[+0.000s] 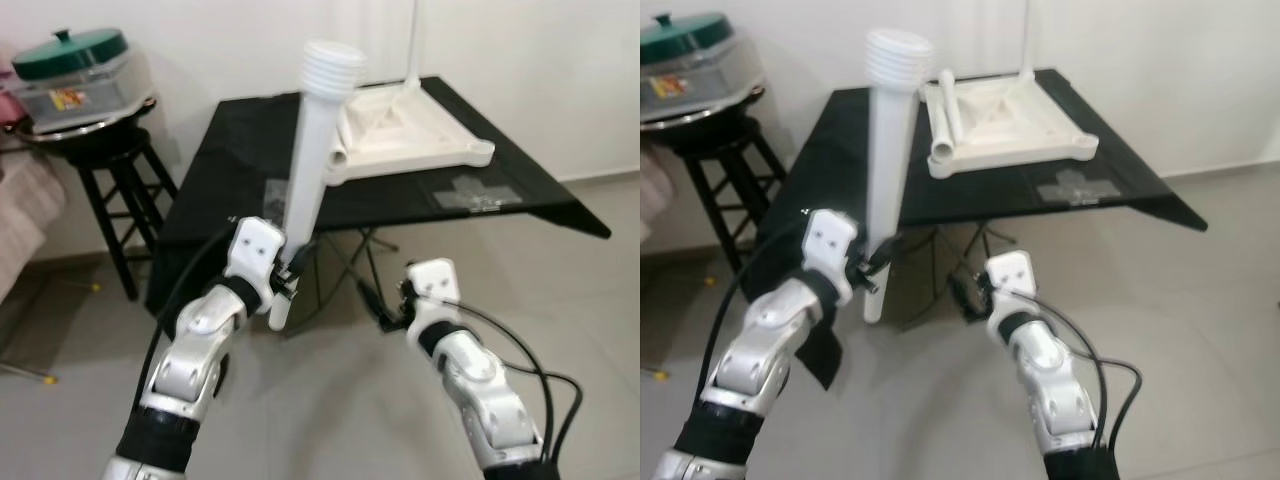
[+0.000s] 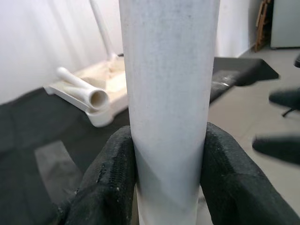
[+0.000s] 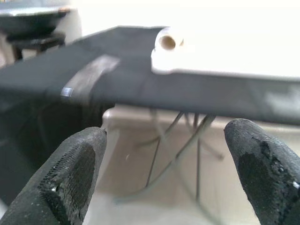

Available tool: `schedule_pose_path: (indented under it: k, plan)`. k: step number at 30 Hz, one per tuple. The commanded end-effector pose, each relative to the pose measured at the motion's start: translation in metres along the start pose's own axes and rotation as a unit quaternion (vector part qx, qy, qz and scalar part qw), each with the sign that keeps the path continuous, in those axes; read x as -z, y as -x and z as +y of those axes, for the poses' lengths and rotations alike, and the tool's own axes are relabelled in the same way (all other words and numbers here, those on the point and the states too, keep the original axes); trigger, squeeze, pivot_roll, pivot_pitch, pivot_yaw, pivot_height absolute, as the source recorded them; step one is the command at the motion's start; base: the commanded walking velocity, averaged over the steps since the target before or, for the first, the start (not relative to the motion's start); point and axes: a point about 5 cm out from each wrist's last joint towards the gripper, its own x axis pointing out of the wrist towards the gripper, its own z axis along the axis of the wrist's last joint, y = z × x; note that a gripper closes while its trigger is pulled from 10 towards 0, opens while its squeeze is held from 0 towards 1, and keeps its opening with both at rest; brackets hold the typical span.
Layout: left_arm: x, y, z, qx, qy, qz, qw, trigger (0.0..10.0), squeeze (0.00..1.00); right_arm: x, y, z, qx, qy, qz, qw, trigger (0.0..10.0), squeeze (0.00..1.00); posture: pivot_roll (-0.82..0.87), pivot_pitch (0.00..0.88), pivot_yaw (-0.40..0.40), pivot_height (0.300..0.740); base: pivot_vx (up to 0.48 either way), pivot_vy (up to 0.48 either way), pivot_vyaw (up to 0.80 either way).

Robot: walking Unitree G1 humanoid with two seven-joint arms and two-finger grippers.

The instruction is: Building children table

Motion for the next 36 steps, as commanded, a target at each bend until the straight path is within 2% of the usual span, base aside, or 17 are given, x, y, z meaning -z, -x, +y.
schedule_pose_path:
  k: [1,13,17,24,36]
  plan:
    - [-0.002,0.003,0.01,-0.014,-0.015,0.002,1.0,10.0,0.0,-0.007,-0.003,0.007,-0.013,-0.009,-0.018,1.0,10.0,0.0,-0.13,0.041,0.047,0.74,0.382,0.0,0.0]
    - [-0.006,-0.001,0.01,-0.014,-0.024,-0.002,1.0,10.0,0.0,-0.015,-0.006,0.01,-0.023,-0.009,-0.034,0.999,10.0,0.0,-0.13,0.032,0.045,0.74,0.38,0.0,0.0]
    - [-0.016,-0.005,0.011,-0.012,-0.037,-0.016,0.999,10.0,0.0,-0.027,-0.009,0.013,-0.039,-0.005,-0.057,0.998,10.0,0.0,-0.13,0.023,0.042,0.74,0.379,0.0,0.0]
    - [-0.026,-0.01,0.017,-0.017,-0.056,-0.028,0.998,10.0,0.0,-0.036,-0.011,0.013,-0.044,-0.005,-0.073,0.996,10.0,0.0,-0.13,0.023,0.043,0.74,0.379,0.0,0.0]
    - [-0.019,-0.011,0.007,-0.013,-0.051,-0.019,0.998,10.0,0.0,-0.039,-0.012,0.017,-0.056,-0.001,-0.079,0.995,10.0,0.0,-0.14,0.02,0.036,0.74,0.38,0.0,0.0]
